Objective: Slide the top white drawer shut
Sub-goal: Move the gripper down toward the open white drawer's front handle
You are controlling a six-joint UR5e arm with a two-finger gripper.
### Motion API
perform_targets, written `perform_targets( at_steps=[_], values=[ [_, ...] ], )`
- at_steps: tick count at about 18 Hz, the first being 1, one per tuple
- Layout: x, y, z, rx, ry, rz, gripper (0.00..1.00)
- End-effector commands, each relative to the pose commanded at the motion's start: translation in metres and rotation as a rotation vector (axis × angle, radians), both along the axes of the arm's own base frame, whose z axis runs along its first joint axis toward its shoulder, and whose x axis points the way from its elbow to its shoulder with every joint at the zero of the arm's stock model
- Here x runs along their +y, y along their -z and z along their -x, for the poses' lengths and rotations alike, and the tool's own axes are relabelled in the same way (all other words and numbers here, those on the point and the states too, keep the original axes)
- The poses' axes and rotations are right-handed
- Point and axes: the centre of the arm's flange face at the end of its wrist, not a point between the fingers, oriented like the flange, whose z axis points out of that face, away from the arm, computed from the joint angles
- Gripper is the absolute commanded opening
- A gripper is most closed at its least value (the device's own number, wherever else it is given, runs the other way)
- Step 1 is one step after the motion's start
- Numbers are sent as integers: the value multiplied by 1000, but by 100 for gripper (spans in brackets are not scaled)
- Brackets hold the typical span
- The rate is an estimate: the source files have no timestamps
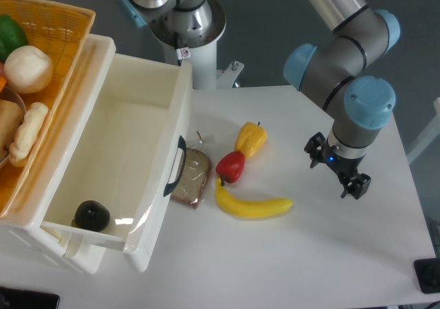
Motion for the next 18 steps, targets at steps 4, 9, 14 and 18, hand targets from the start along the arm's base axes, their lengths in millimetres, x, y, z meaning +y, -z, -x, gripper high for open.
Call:
perform_targets(
  at_steps=[4,9,14,18],
  values=[
    [1,-4,-4,1,-1,-4,100],
    [-12,-2,-27,-37,-20,-24,100],
    [-16,-18,-52,-36,-172,-28,100],
    [18,-30,-71,-58,-273,-99,100]
  ],
)
